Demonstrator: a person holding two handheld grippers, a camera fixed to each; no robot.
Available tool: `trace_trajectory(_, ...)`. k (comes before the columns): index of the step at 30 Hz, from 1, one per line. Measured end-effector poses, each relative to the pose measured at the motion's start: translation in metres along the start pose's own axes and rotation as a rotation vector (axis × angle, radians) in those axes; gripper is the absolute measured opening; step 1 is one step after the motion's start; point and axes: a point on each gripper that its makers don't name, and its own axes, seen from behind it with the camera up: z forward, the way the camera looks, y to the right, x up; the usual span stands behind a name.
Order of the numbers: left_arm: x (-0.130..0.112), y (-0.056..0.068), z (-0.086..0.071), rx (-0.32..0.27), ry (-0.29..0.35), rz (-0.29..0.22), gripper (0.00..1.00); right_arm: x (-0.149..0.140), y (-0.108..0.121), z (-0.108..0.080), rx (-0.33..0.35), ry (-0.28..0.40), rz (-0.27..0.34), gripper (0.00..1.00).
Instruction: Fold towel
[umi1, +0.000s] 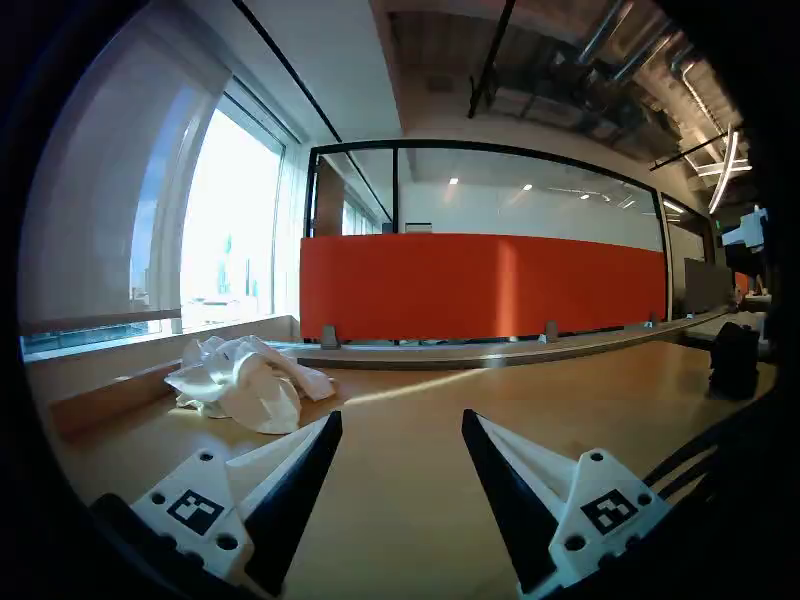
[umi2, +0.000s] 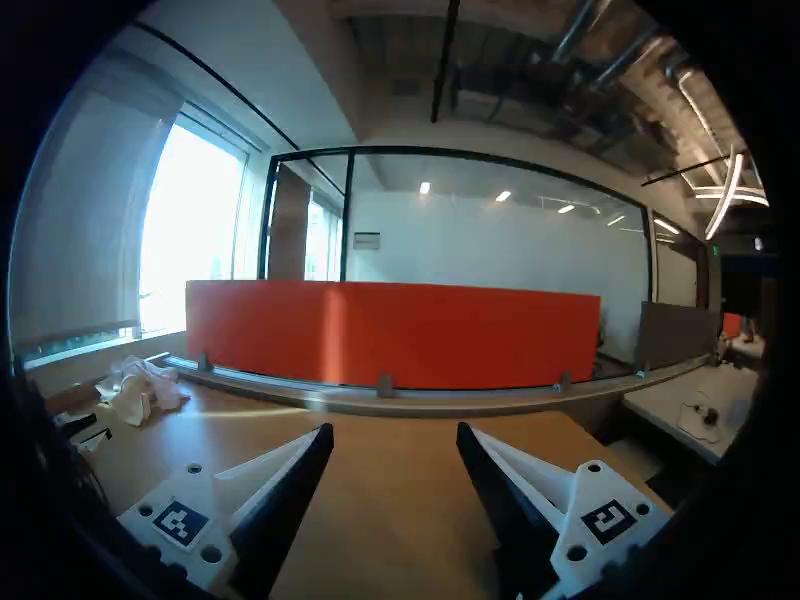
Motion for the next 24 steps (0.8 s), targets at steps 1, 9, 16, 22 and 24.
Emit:
trace_trajectory(1, 0.000, 0.000, 0.000, 0.000, 0.000, 0.001, 0.89, 0.000, -0.001, 0.000, 0.002, 0.001, 0.000, 0.95)
trace_trajectory(9, 0.000, 0.001, 0.000, 0.000, 0.000, 0.002, 0.97, 0.002, 0.004, 0.004, -0.007, 0.028, -0.017, 0.95)
trace_trajectory(16, -0.001, 0.001, 0.000, 0.000, -0.001, 0.003, 0.97, -0.016, 0.012, 0.008, -0.030, 0.026, -0.036, 0.95)
trace_trajectory(22, -0.001, 0.001, 0.000, 0.000, 0.000, 0.002, 0.97, -0.042, 0.021, 0.009, -0.044, 0.028, -0.013, 0.95)
trace_trajectory(24, -0.001, 0.001, 0.000, 0.000, 0.000, 0.003, 0.97, -0.054, 0.024, 0.009, -0.044, 0.024, 0.001, 0.95)
